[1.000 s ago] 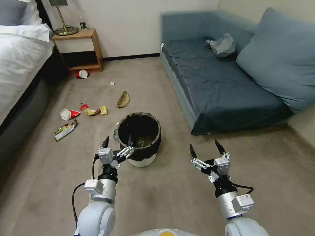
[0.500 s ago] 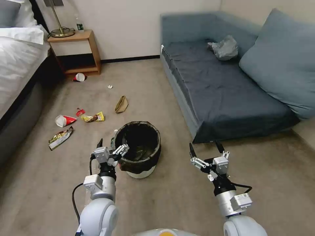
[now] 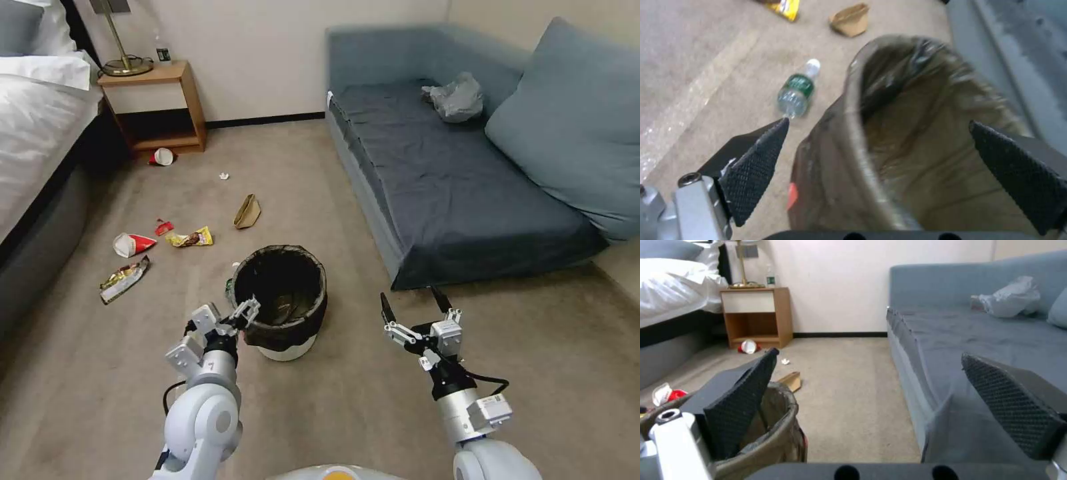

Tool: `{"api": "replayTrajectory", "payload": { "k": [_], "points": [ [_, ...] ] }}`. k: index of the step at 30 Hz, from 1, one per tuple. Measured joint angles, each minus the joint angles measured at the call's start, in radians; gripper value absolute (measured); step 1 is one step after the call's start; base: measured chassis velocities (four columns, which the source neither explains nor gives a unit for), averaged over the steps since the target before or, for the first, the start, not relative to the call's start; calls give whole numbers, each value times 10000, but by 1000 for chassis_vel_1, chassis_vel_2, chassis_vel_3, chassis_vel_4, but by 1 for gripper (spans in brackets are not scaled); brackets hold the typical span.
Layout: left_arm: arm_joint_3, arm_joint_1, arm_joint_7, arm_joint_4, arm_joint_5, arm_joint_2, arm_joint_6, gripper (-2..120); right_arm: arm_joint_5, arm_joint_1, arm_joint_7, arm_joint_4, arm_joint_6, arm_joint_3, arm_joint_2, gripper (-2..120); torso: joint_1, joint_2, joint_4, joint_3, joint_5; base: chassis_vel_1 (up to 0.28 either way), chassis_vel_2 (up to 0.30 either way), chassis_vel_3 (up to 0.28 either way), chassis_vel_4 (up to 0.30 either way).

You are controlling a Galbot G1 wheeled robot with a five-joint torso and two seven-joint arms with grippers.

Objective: Pick up the trash can from the floor.

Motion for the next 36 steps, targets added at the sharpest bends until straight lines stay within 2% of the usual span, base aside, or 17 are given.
{"api": "replayTrajectory", "payload": {
  "k": [3, 7, 9, 10, 12, 13, 15, 16, 18, 19, 24, 26, 27, 29, 32, 33, 36],
  "points": [
    [-20, -335, 136, 610, -144, -33, 91, 100, 53, -98, -75, -15, 110, 27, 0, 100, 0, 0, 1, 0, 0, 0, 0, 0, 0],
    [-16, -509, 162, 827, -436, -64, 239, 95, 67, -147, -155, -17, 203, 37, 0, 100, 0, 0, 0, 0, 2, 0, 0, 0, 0],
    [-4, -642, 226, 1035, -813, -122, 490, 83, 67, -241, -247, -12, 281, 35, 0, 100, 0, 0, -1, 0, 1, 0, 0, 0, 0],
    [-4, -642, 226, 1035, -813, -122, 490, 83, 67, -241, -247, -12, 281, 35, 0, 100, 0, 0, -1, 0, 1, 0, 0, 0, 0],
    [7, -634, 269, 1090, -934, -131, 528, 74, 53, -281, -292, -9, 332, 14, 0, 100, 0, 0, 0, 0, 1, 0, 0, 0, 0],
    [7, -634, 269, 1090, -934, -131, 528, 74, 53, -281, -292, -9, 332, 14, 0, 100, 0, 0, 0, 0, 1, 0, 0, 0, 0],
    [0, -595, 296, 1092, -961, -113, 529, 62, -11, -316, -313, -1, 365, -35, 0, 100, 0, 0, 0, 0, 1, 0, 0, 0, 0],
    [0, -595, 296, 1092, -961, -113, 529, 62, -11, -316, -313, -1, 365, -35, 0, 100, 0, 0, 0, 0, 1, 0, 0, 0, 0],
    [-39, -552, 330, 1078, -980, -65, 491, 52, -86, -320, -312, 12, 400, -58, 0, 100, 0, 0, 1, 0, 2, 0, 0, 0, 0],
    [-39, -552, 330, 1078, -980, -65, 491, 52, -86, -320, -312, 12, 400, -58, 0, 100, 0, 0, 1, 0, 2, 0, 0, 0, 0],
    [-78, -432, 443, 1060, -1039, 17, 340, 34, -105, -334, -285, 59, 465, -67, 0, 100, 0, 0, 0, 0, 1, 0, 0, 0, 0],
    [-89, -355, 517, 1072, -1014, 34, 246, 23, -105, -367, -302, 79, 531, -43, 0, 100, 0, 0, 0, 0, 1, 0, 0, 0, 0],
    [-89, -355, 517, 1072, -1014, 34, 246, 23, -105, -367, -302, 79, 531, -43, 0, 100, 0, 0, 0, 0, 1, 0, 0, 0, 0],
    [-89, -283, 614, 1079, -842, 31, 140, 11, -107, -402, -305, 120, 563, -28, 0, 100, 0, 0, -1, 0, 1, 0, 0, 0, 0],
    [-83, -161, 758, 950, -568, 25, 60, 5, -107, -427, -310, 145, 588, -10, 0, 100, 0, 0, 0, 0, -2, 0, 0, 0, 0],
    [-83, -161, 758, 950, -568, 25, 60, 5, -107, -427, -310, 145, 588, -10, 0, 100, 0, 0, 0, 0, -2, 0, 0, 0, 0],
    [2, 239, 1106, 385, 491, 49, -458, 4, -95, -440, -311, 145, 648, 24, -1, 100, 0, 0, 1, 0, 3, 0, 0, 0, 0]
  ]
}}
